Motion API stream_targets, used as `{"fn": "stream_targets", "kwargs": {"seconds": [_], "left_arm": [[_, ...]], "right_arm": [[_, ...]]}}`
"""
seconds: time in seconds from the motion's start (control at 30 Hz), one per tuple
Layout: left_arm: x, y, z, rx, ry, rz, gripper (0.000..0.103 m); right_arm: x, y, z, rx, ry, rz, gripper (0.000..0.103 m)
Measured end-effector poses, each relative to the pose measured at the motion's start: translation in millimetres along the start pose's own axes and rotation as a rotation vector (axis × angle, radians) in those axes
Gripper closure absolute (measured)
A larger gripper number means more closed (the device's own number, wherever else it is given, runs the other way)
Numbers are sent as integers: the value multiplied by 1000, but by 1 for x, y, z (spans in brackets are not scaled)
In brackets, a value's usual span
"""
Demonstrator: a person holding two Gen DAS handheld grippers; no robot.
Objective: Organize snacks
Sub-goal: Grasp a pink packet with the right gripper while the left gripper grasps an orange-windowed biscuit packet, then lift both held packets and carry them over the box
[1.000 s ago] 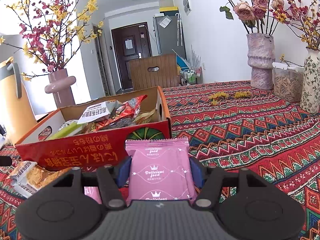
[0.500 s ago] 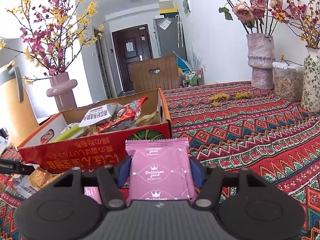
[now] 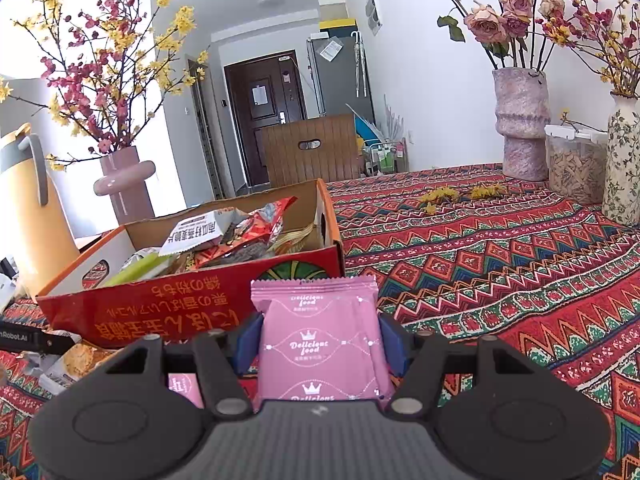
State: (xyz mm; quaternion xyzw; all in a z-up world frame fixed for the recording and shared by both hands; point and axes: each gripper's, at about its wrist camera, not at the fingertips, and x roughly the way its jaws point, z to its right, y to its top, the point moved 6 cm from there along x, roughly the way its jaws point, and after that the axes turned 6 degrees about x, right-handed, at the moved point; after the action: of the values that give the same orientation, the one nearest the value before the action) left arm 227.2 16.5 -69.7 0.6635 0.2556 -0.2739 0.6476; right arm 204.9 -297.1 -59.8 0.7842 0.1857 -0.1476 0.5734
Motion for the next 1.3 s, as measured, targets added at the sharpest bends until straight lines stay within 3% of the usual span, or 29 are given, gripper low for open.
{"fn": "stream_targets", "kwargs": {"seconds": [0.3, 0.67, 1.0, 1.3], "left_arm": [[-19, -2, -6, -20, -9, 36, 35], [-64, 9, -2, -32, -37, 155, 35], [-72, 45, 18, -10, -49, 225, 34], [-57, 79, 23, -16, -15, 262, 34]], "right_arm": [[-1, 1, 1, -1, -2, 5, 42], [-17, 5, -4, -39, -13, 78, 42], [-32, 42, -37, -73, 64, 151, 42], [3, 78, -80, -115, 122, 153, 42]]}}
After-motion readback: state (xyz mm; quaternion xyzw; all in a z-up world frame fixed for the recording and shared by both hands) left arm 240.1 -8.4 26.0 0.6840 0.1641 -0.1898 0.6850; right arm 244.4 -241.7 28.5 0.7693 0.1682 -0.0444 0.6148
